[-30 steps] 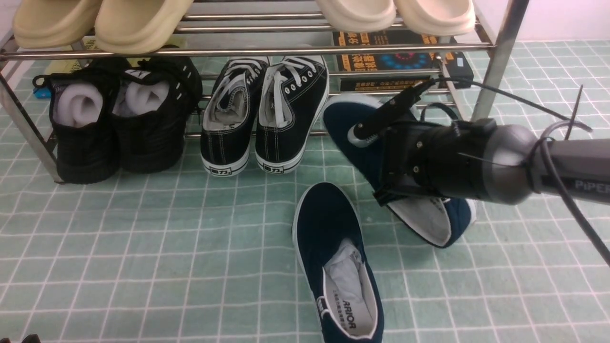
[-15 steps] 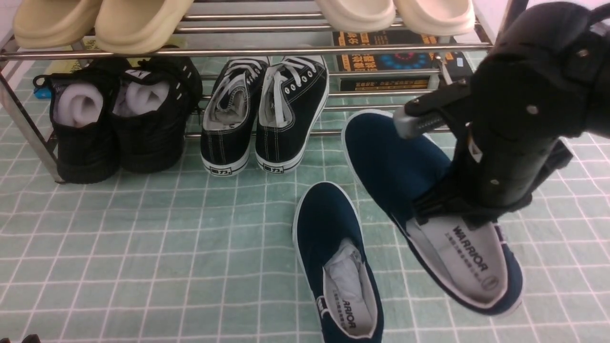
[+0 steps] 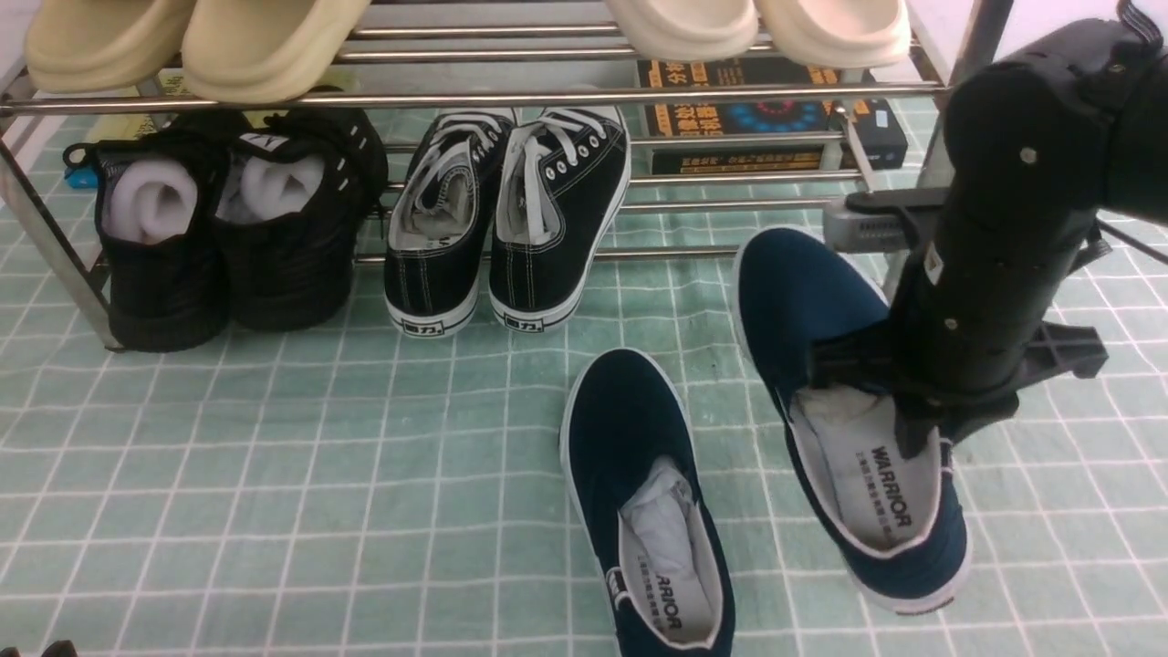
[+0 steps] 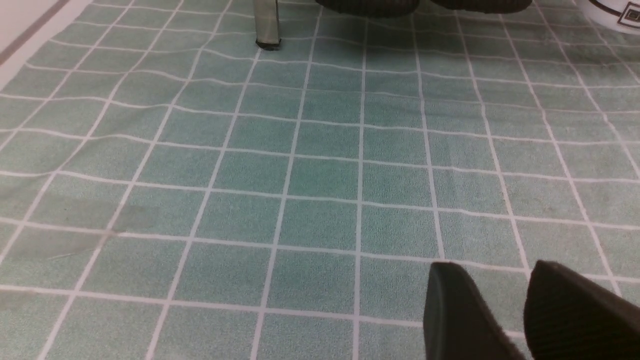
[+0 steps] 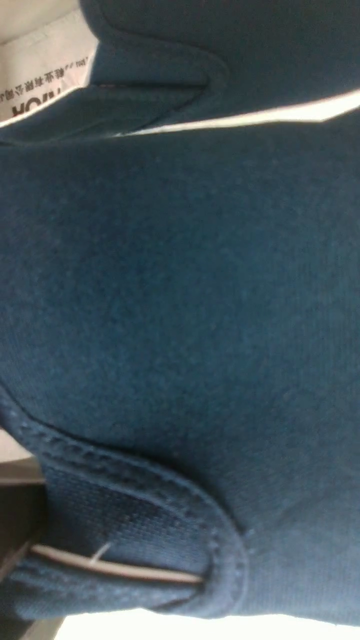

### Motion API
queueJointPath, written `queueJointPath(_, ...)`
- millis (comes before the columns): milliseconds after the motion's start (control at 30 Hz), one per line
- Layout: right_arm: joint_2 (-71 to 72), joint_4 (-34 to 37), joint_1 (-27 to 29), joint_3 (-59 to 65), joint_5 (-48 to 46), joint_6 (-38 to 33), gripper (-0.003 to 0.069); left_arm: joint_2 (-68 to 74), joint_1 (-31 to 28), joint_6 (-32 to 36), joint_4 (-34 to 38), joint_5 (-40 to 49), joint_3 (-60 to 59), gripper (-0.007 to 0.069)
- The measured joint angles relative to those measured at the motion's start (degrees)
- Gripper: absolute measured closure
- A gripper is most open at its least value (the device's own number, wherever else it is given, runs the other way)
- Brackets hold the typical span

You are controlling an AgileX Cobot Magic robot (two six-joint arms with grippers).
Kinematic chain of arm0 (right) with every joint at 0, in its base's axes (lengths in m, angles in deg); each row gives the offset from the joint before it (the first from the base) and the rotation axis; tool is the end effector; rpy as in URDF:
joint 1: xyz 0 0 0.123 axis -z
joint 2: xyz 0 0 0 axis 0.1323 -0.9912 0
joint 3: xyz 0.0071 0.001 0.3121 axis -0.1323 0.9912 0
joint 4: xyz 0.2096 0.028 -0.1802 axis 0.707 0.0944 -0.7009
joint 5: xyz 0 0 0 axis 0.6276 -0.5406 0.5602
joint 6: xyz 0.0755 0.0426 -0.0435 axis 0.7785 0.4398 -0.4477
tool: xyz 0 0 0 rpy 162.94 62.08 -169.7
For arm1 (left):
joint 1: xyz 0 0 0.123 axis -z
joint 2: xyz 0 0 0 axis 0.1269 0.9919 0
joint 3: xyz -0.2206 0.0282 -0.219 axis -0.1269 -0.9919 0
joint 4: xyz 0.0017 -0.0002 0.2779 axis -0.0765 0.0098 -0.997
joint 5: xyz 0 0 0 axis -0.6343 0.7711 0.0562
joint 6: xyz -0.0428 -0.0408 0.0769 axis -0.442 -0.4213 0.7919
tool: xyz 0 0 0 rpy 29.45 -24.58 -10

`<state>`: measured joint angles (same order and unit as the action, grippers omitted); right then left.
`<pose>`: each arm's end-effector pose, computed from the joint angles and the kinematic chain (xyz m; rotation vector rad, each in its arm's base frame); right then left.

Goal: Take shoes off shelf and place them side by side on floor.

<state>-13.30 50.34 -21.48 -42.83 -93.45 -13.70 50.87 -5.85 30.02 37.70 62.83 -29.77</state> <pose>0.3181 0.1744 0.2762 0.1164 3.0272 0.0613 0.0569 0.0044 0.1722 -0.0722 1.8671 -0.0012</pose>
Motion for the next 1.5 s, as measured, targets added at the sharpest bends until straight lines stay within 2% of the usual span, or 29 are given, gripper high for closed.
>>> queueJointPath(233, -4.69, 3.84, -0.09, 0.00, 3.55, 0.00, 0.0552, 0.00, 0.00, 0.00, 0.00, 0.00, 0.00, 0.0383)
queueJointPath(567, -9.10, 4.24, -0.09, 0.00, 6.69, 2.36, 0.0552, 0.00, 0.00, 0.00, 0.00, 0.00, 0.00, 0.0383)
queueJointPath(700, -9.10, 4.24, -0.09, -0.31, 6.09, 2.83, 0.0454, 0.00, 0.00, 0.00, 0.00, 0.00, 0.00, 0.0383)
queueJointPath(733, -9.05, 4.24, -0.09, -1.30, 4.40, 1.97, 0.0388, 0.00, 0.00, 0.00, 0.00, 0.00, 0.00, 0.0382)
queueJointPath(767, -9.05, 4.24, -0.09, -1.46, 4.15, 1.97, 0.0379, 0.00, 0.00, 0.00, 0.00, 0.00, 0.00, 0.0382)
queueJointPath(833, -8.75, 4.24, -0.09, -4.03, 0.66, -1.35, 0.0280, 0.00, 0.00, 0.00, 0.00, 0.00, 0.00, 0.0382)
queueJointPath(933, -8.39, 4.38, -0.09, -8.70, -0.93, -7.02, 0.0216, 0.00, 0.00, 0.00, -0.06, 0.00, 0.00, 0.0382)
queueJointPath(1000, -7.32, 5.05, -0.09, -11.60, -1.07, -11.43, 0.0204, 0.00, 0.00, 0.00, -0.06, 0.00, 0.00, 0.0382)
queueJointPath(1167, -1.99, 6.32, -0.09, -12.79, -1.53, -17.56, 0.0260, 0.00, 0.00, 0.00, -0.06, 0.00, 0.00, 0.0382)
queueJointPath(1233, 4.50, 6.37, -0.09, -12.23, -1.76, -20.79, 0.0361, 0.00, 0.00, 0.00, -0.06, 0.00, 0.00, 0.0382)
queueJointPath(1433, 23.07, 6.78, -0.09, -4.80, -2.34, -24.05, 0.0621, 0.00, 0.00, 0.00, -0.06, 0.00, 0.00, 0.0382)
queueJointPath(1500, 30.65, 6.78, -0.09, -0.17, -2.59, -24.14, 0.0668, 0.00, 0.00, 0.00, -0.06, 0.00, 0.00, 0.0382)
